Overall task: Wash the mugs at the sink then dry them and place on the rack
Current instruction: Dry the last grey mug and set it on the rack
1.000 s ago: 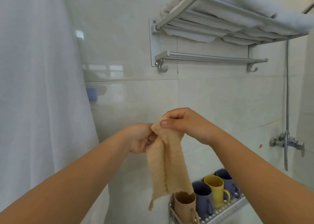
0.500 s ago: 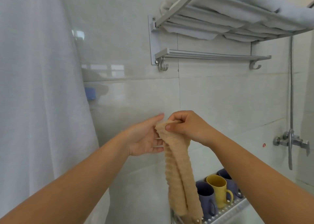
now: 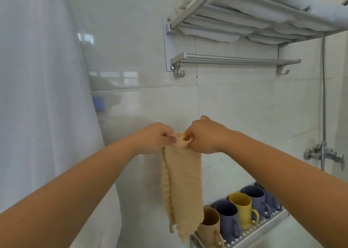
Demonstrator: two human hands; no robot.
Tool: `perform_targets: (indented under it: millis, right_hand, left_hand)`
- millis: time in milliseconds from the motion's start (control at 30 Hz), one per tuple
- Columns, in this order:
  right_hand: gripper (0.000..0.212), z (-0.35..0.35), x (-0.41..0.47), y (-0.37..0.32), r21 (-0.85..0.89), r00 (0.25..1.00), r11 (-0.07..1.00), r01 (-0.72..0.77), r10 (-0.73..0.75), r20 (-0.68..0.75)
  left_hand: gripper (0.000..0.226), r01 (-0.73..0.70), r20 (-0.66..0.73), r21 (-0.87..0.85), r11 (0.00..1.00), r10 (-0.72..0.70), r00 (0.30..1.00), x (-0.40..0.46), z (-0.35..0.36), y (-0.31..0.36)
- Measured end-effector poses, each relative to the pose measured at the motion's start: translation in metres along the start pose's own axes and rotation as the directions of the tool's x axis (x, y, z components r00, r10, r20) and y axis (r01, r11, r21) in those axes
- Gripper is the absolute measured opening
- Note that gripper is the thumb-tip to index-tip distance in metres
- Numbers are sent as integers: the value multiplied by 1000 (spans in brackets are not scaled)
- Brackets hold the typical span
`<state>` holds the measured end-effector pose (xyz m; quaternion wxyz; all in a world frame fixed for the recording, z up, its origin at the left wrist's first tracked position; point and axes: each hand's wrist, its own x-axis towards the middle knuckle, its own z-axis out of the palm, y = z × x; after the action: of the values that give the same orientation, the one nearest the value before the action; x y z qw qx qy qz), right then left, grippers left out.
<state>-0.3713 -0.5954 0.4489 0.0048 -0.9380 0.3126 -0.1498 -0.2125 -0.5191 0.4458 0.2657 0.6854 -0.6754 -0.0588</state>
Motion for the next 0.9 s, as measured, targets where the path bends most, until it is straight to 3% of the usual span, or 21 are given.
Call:
perform_targets:
  millis: [67, 133, 200, 333, 433, 567, 633, 767, 833, 900]
  right_hand:
    - [16, -1, 0, 2, -14, 999, 1000, 16, -16, -49]
    - [17, -8, -1, 10, 103, 993, 994, 35, -23, -116]
    - [13, -16, -3, 20, 305, 983, 949, 79, -24, -180]
    - [15, -22, -6, 26, 558, 976, 820, 127, -1, -219]
    - [24, -19, -2, 29, 752, 989, 651, 106, 8, -147]
    - [22, -13, -7, 34, 960, 998, 280, -28, 57, 13]
    - [32, -3, -11, 40, 983, 988, 124, -135, -58, 143]
    - [76, 30, -17, 52, 948, 896, 66, -313, -310, 317]
    - [75, 39, -16, 53, 935, 879, 75, -347, -322, 352]
    - [61, 42, -15, 51, 940, 902, 107, -324, -264, 341]
  left_hand:
    - [45, -32, -72, 2, 999, 32, 997, -3, -2, 4]
    - [37, -15, -115, -266, 964, -16, 993, -3, -3, -1]
    - [29, 56, -70, -524, 850, -109, 992, -6, -3, -3]
    - [23, 81, -1, -646, 759, -107, 994, -6, -1, -1]
    - [16, 102, -3, -725, 681, -151, 988, -2, -3, 4]
    - [21, 157, 63, -833, 531, -190, 980, 0, 0, 12]
    - [21, 180, 83, -887, 425, -236, 968, 2, 2, 15]
    - [20, 214, 105, -934, 287, -354, 929, 7, 1, 16]
    - [21, 233, 111, -936, 263, -408, 906, 10, 1, 12]
    - [21, 255, 122, -934, 251, -445, 887, 10, 3, 9]
